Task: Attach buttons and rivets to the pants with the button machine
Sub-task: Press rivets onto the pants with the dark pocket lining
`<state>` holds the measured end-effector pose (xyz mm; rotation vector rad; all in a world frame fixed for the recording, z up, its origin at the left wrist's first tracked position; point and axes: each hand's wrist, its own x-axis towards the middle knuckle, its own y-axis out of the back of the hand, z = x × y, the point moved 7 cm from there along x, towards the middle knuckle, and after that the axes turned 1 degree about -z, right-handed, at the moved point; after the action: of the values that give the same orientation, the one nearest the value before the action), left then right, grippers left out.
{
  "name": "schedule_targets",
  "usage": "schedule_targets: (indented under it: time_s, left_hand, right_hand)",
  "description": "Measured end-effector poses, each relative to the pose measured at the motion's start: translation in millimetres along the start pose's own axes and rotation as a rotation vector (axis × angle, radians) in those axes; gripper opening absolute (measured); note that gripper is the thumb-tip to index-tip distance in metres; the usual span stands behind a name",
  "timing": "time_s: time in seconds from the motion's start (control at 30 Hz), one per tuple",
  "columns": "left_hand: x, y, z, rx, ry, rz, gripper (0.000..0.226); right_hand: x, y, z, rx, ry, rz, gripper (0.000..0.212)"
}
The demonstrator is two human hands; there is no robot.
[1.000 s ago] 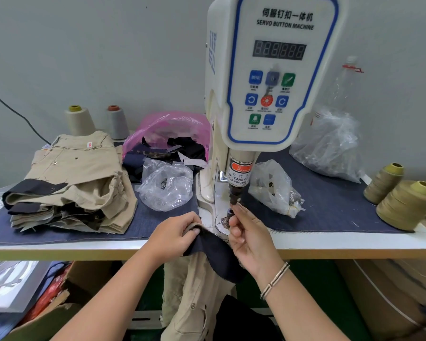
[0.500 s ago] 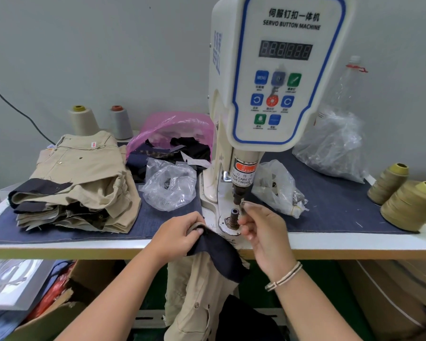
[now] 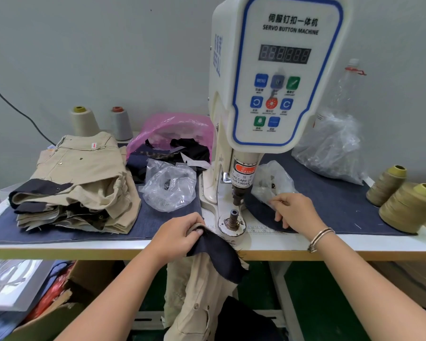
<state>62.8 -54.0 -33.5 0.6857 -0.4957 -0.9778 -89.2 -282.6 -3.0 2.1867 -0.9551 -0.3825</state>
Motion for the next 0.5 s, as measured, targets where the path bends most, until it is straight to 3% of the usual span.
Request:
schedule_targets:
  time_s: [0.13, 0.2, 0.27, 0.4, 0.5]
  left_hand:
    - [0, 0, -1, 0.0, 0.001, -0.004, 0.024]
    - [0, 0, -1, -0.012, 0.002, -0.004, 0.021]
    - [1, -1, -1, -0.018, 0.003, -0.003, 0.02]
    - [1, -1, -2, -0.011, 0.008, 0.005, 0.028]
    - [1, -1, -3, -0.012, 0.006, 0.007, 0.03]
  right_hand:
    - [7, 35, -9, 0.131, 0.037, 0.247, 0.015]
    - [17, 46, -15, 0.019, 0.033, 0.306, 0.013]
    - [30, 46, -22, -0.207, 0.01, 0.246, 0.019]
    - [49, 18, -34, -0.597, -0.056, -0.116, 0.028]
    - [54, 7, -40, -0.776, -0.121, -0.165, 0.031]
